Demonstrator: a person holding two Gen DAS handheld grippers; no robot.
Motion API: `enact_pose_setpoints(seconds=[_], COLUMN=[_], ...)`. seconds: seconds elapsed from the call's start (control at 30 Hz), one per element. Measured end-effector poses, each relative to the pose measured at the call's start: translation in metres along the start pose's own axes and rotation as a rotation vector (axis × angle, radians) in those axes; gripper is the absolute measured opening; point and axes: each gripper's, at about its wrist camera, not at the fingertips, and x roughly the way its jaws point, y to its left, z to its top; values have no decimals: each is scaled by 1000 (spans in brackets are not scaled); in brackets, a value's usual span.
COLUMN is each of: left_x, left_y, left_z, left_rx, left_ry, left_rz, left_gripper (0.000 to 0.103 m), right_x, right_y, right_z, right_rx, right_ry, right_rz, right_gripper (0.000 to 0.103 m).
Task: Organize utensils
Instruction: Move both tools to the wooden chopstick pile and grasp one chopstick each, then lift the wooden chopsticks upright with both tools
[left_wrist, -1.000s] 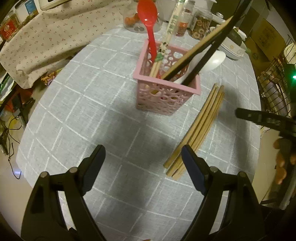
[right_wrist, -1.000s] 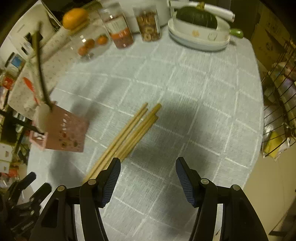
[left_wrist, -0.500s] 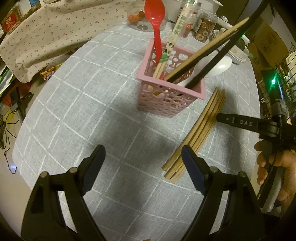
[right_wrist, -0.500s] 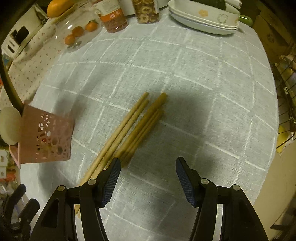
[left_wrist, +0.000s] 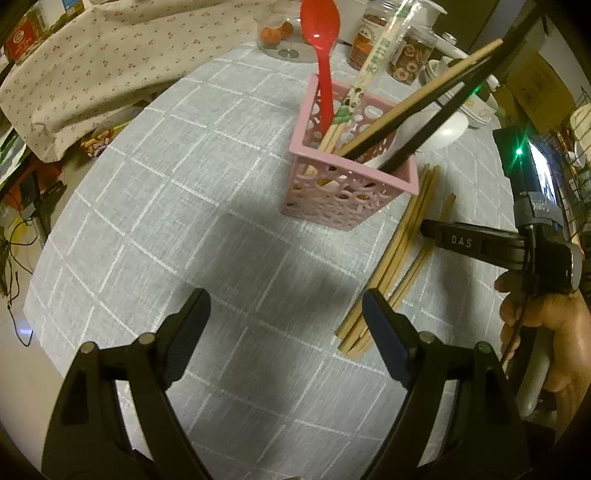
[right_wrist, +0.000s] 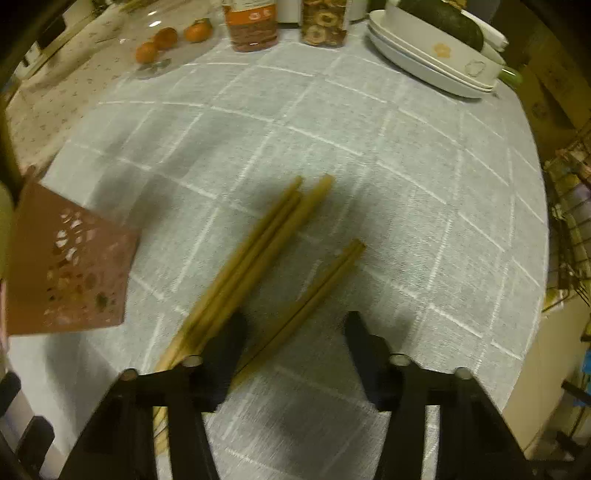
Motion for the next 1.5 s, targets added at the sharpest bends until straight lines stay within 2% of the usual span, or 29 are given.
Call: enact_pose_setpoints(seconds=[0.03, 0.07, 0.13, 0.23, 0.43, 0.53, 0.6, 0.7, 0.77, 0.87, 1.03, 1.1, 1.2, 1.23, 1.27, 1.33, 1.5], left_x=[-1, -3, -5, -8, -6, -2, 4, 15, 21, 32, 55, 60, 67, 65, 65, 68, 48], left_y=[-1, -2, -6, -16, -61, -87, -103, -120, -126, -126, -135, -137, -143, -143, -143, -142, -141], left_z=[-1, -1, -3, -8, -29, -37, -37, -32, -25, -9, 3, -2, -8, -10, -10, -13, -31], left_rx=[7, 15, 32, 75, 250, 341, 377, 409, 407, 331, 262, 249, 276, 278, 278, 280, 322], left_ry=[-3, -8, -18, -31, -80, -123, -153, -195, -219, -209, -211, -206, -214, -208, -192, -156, -136], left_rz=[-6, -13, -27, -52, -114, -141, -181, -210, -198, -221, -182, -149, -94, -98, -109, -112, -148], left_gripper=[84, 84, 84, 84, 84, 68, 48, 35, 31, 28, 24, 21, 15, 12, 3, 2, 1], right_x=[-1, -1, -3, -8, -28, -47, -54, -62, -65, -68, -66, -63, -62, -62, -63, -65, -72], right_y=[-1, -3, -13, -31, -52, -65, -73, -83, -88, -100, -118, -123, -129, -130, -129, -128, -124], right_z=[-1, -3, -7, -17, -35, -55, -68, -80, -79, -79, -80, -79, -80, -80, -79, -78, -78], right_rx=[-7, -9, 1, 19, -19, -32, -40, -54, -60, -56, -40, -33, -24, -25, -26, -29, -30], right_ry=[7, 10, 21, 12, -60, -77, -84, -92, -98, -104, -100, -93, -82, -82, -83, -90, -107], right_rz=[14, 24, 67, 115, 116, 125, 133, 147, 155, 173, 192, 194, 206, 209, 211, 215, 225], right_gripper=[22, 12, 5, 5, 4, 5, 5, 5, 5, 5, 5, 5, 5, 5, 5, 5, 5])
